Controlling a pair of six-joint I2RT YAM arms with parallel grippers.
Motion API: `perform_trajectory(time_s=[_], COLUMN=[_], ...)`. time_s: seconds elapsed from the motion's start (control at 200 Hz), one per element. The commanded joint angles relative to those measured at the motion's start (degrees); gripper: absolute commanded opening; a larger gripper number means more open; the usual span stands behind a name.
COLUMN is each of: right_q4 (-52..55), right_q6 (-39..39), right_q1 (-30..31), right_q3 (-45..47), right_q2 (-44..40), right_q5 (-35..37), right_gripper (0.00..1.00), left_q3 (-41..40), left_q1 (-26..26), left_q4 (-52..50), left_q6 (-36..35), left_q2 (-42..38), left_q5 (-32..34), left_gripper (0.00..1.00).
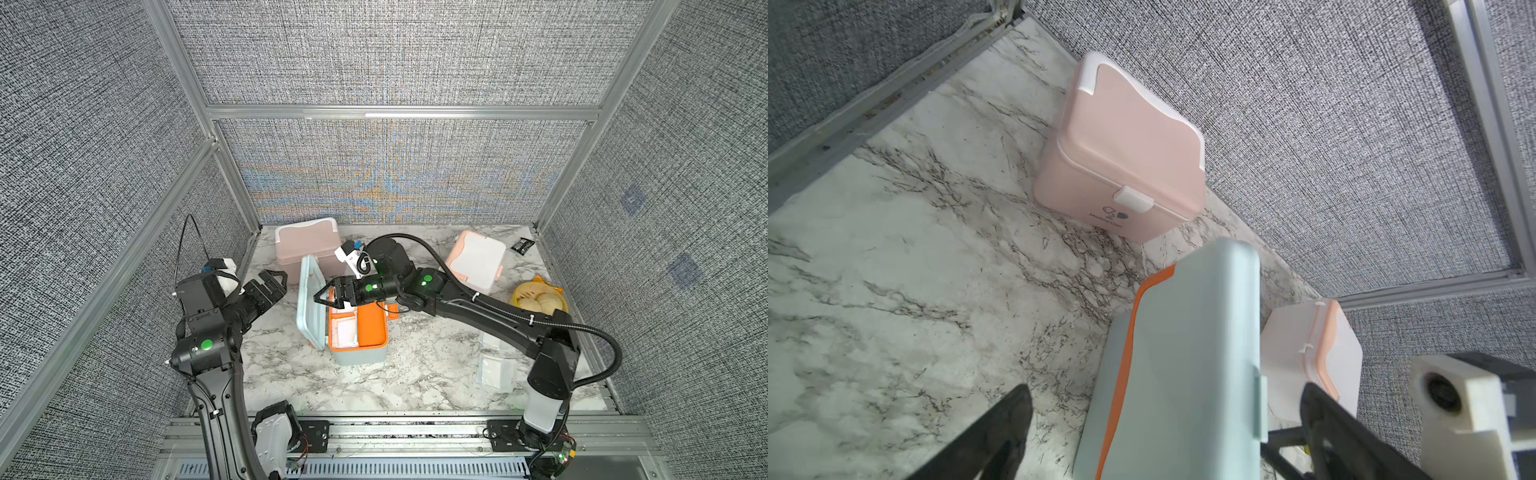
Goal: Open first aid kits and take out gauze
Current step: Open the lid of the first aid kit.
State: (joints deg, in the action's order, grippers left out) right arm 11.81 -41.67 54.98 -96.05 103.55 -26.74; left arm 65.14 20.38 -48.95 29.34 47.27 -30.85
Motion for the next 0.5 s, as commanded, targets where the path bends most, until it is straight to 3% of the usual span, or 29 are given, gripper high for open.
perform_trajectory(time_s=[0.0,0.295,0.495], right_q4=[4.8,11.7,16.1], right_q6=[2.4,3.5,2.4], right_q1=[-1.5,-3.1,-3.0], right_q3=[1.8,-0.5,-5.5], right_q2=[-2.0,1.3,6.5], right_q5=[8.9,18.0,20.8], right_gripper=[0.85,0.70,0.66], left_q3=[-0.7,-6.8,-9.0], left_q1=[0.0,0.0,-0.3], left_q4=[1.6,3.7,4.9], left_q6=[-0.1,-0.5,0.1], left_q2=[-1.4,-2.1,-3.2], left_q5=[-2.8,-5.9,-6.9], left_gripper=[1.00,1.00,0.99])
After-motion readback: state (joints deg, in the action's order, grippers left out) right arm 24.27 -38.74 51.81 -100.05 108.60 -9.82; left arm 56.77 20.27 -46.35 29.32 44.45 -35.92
